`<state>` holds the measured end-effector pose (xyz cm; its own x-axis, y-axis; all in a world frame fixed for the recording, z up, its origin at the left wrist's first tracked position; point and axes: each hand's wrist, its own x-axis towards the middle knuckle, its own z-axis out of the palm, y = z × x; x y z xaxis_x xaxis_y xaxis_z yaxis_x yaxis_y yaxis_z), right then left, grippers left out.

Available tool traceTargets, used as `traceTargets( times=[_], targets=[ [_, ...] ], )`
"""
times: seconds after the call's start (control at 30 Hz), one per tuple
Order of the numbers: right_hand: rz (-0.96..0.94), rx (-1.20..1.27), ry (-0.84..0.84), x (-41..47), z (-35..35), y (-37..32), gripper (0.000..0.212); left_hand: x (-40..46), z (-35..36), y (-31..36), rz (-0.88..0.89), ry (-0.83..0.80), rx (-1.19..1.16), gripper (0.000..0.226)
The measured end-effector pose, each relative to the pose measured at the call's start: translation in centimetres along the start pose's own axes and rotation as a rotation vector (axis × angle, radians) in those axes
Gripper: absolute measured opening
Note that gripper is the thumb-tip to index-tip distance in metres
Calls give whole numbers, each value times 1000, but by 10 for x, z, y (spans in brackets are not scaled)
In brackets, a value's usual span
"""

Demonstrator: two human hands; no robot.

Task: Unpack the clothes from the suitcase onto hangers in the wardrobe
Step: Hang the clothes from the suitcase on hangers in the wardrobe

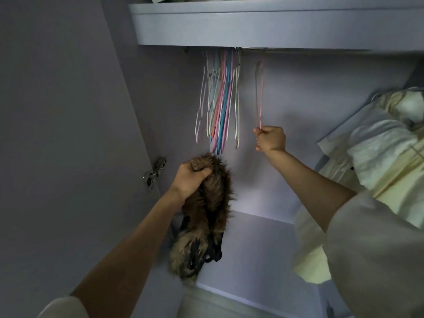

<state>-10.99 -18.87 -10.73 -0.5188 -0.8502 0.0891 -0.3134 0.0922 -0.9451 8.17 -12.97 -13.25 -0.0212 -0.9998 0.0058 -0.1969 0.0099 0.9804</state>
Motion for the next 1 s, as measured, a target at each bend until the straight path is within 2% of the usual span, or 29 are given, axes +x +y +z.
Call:
traceTargets(
  times=[0.13, 0.3, 0.4, 0.47, 0.6, 0.7, 0.8, 1.0],
  targets=[
    [66, -29, 3, -28, -21, 40, 19, -13, 2, -1, -22, -63, 1, 11],
    [351, 77, -43, -89, -45, 112, 9, -34, 9, -13, -122, -162, -11, 30],
    [469, 115, -52, -134, -62, 150, 20, -50, 18, -29, -159, -216, 9, 24],
    [500, 169, -32, -163, -71, 167, 26, -58, 24, -41, -185, -236, 33, 8],
    [508, 341, 32, -214, -90, 187, 23, -71, 35, -55, -141, -258, 58, 9],
    [460, 441, 45, -236, -100, 193, 23, -77, 46, -58, -67, -360, 50, 26],
    [410, 490, -6, -242, -110, 193, 26, -87, 60, -49, -110, -454, 49, 47],
    [372, 477, -107, -242, -139, 189, 22, -101, 88, -25, 11, -602, 51, 41]
  ],
)
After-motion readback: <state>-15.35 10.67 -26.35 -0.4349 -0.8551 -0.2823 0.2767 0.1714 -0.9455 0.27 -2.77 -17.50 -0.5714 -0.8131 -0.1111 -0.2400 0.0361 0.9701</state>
